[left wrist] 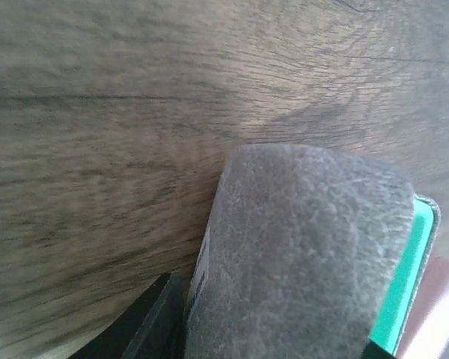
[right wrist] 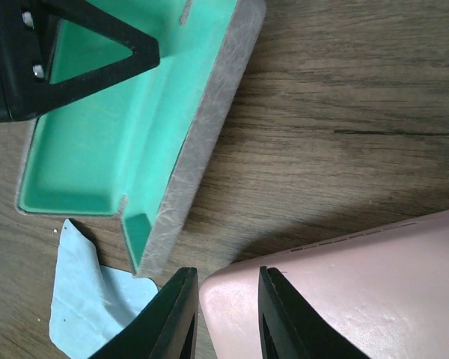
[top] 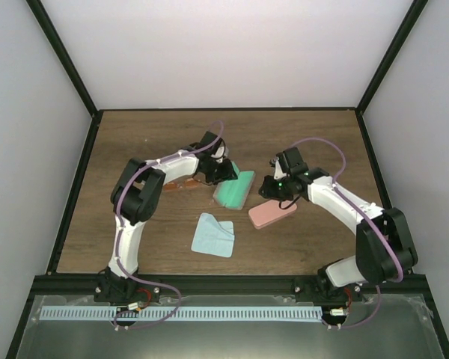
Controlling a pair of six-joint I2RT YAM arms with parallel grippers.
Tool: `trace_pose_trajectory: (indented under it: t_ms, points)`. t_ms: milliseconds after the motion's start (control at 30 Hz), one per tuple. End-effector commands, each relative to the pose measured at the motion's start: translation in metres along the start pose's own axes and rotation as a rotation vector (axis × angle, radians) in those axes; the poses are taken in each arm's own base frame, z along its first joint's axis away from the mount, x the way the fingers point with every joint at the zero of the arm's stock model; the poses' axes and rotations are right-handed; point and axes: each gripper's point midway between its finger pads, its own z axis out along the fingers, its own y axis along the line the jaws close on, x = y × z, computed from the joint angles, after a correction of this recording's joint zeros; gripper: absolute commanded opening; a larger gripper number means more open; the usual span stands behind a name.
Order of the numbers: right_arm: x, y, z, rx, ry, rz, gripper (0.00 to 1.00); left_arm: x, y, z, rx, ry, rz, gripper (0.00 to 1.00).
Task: Organize the sunglasses
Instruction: Adjust the sunglasses case at the center of the board.
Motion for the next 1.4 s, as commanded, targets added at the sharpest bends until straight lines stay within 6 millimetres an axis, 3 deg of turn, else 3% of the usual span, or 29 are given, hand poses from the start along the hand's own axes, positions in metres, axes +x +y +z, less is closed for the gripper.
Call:
trace_pose_trajectory:
  t_ms: [0,200,333,400,533,667,767,867,1000,1100,1167,1267,1367]
  points:
    - [0.001,-0.002,-0.006,-0.003,-0.017,0.011,0.24,-0.013,-0.04,0.003,0.217,-0.036,-0.212,0.35]
    - [-0.002,0.003,-0.01,-0.022,-0.024,0.017,0.24,-0.027,-0.046,0.0,0.29,-0.103,-0.404,0.35]
    - [-0.007,0.003,-0.014,-0.012,-0.039,0.008,0.25,-0.032,-0.04,-0.005,0.266,-0.15,-0.467,0.38]
    - [-0.008,0.002,-0.015,-0.003,-0.048,0.006,0.25,-0.032,-0.034,-0.006,0.213,-0.157,-0.449,0.45]
    - [-0.009,0.0,-0.016,0.008,-0.058,0.008,0.25,-0.027,-0.021,-0.009,0.117,-0.156,-0.413,0.69]
    - [-0.016,0.006,-0.019,-0.007,-0.078,0.006,0.24,-0.028,-0.021,-0.021,0.086,-0.18,-0.363,0.84]
    - [-0.025,0.014,-0.024,-0.026,-0.096,-0.001,0.24,-0.03,-0.022,-0.031,0.055,-0.193,-0.324,0.91]
    - [-0.033,0.019,-0.029,-0.032,-0.117,-0.003,0.24,-0.036,-0.018,-0.05,-0.036,-0.241,-0.275,0.91]
    - [-0.04,0.015,-0.036,0.0,-0.157,0.009,0.24,-0.057,-0.031,-0.075,-0.09,-0.316,-0.125,0.7]
    - [-0.046,0.005,-0.046,0.064,-0.209,0.026,0.24,-0.071,-0.043,-0.083,-0.148,-0.316,-0.007,0.26]
    - [-0.048,0.0,-0.053,0.092,-0.234,0.031,0.24,-0.077,-0.057,-0.082,-0.121,-0.28,0.02,0.1]
    - [-0.043,-0.002,-0.054,0.098,-0.233,0.035,0.24,-0.072,-0.073,-0.069,-0.021,-0.217,-0.002,0.06]
    - [-0.037,-0.006,-0.052,0.105,-0.218,0.042,0.24,-0.059,-0.07,-0.047,-0.011,-0.149,-0.019,0.06]
